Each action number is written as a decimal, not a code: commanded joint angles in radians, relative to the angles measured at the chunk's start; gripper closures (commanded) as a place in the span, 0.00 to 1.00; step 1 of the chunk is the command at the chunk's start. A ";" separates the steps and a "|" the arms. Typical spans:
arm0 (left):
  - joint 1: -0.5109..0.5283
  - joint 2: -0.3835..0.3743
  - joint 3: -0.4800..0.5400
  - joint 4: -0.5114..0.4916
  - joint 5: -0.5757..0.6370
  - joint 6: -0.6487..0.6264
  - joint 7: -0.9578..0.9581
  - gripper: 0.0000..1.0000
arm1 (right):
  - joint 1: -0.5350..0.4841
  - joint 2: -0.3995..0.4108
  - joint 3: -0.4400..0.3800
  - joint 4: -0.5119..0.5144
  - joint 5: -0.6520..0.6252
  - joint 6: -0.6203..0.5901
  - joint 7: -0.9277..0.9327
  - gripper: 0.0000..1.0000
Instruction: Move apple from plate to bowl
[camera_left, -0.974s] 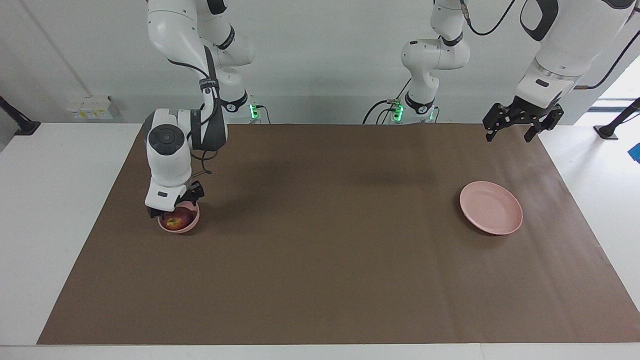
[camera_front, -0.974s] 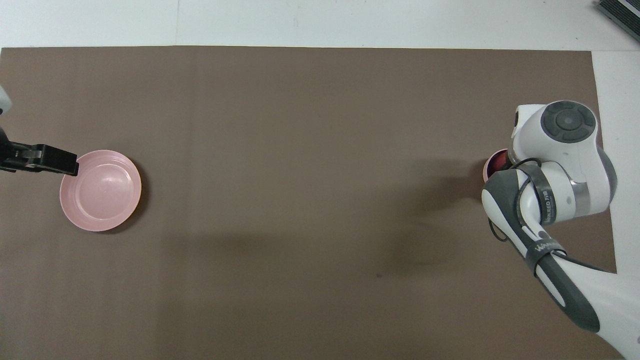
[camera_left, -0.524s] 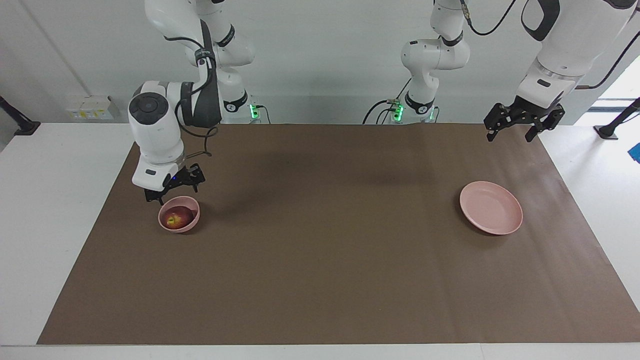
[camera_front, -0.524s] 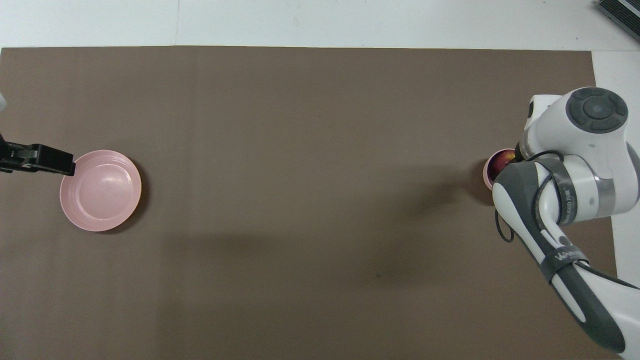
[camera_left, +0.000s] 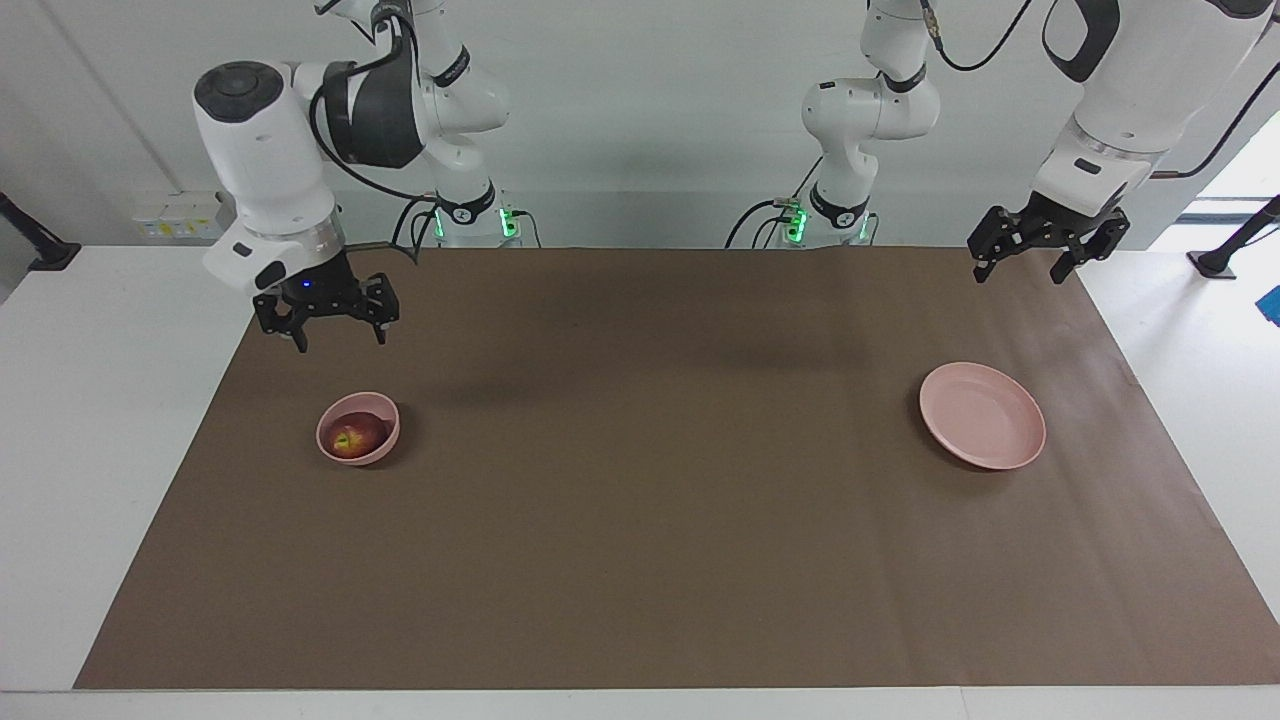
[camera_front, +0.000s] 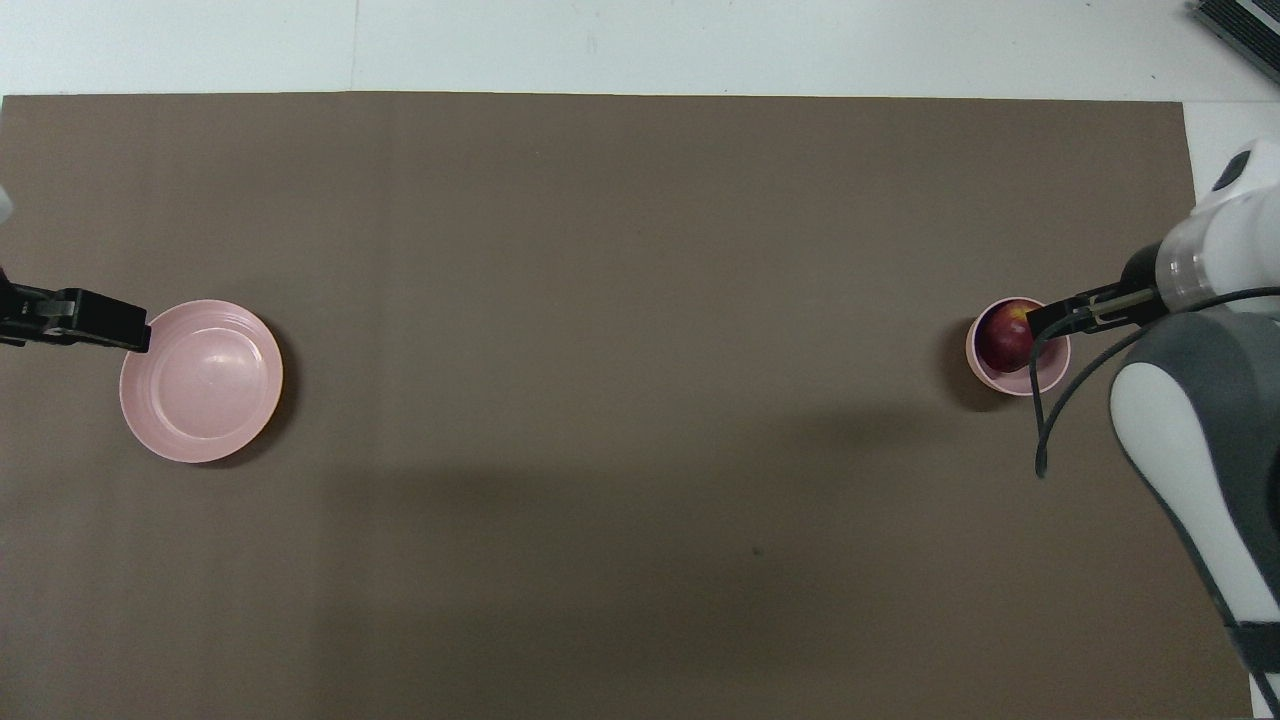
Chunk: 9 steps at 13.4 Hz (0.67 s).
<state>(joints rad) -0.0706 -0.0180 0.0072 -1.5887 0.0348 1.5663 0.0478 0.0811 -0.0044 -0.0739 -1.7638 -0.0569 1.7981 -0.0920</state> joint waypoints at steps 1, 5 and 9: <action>0.000 -0.010 0.000 0.007 0.007 -0.023 -0.005 0.00 | -0.021 -0.022 -0.003 0.113 0.051 -0.168 0.070 0.00; 0.002 -0.013 0.002 0.015 -0.053 -0.016 -0.016 0.00 | -0.026 -0.025 -0.026 0.282 0.107 -0.363 0.072 0.00; 0.003 -0.016 0.016 0.016 -0.059 -0.014 -0.003 0.00 | -0.023 -0.107 -0.023 0.224 0.101 -0.367 0.075 0.00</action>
<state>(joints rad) -0.0703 -0.0228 0.0212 -1.5782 -0.0133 1.5660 0.0406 0.0672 -0.0678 -0.1015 -1.4883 0.0237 1.4337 -0.0378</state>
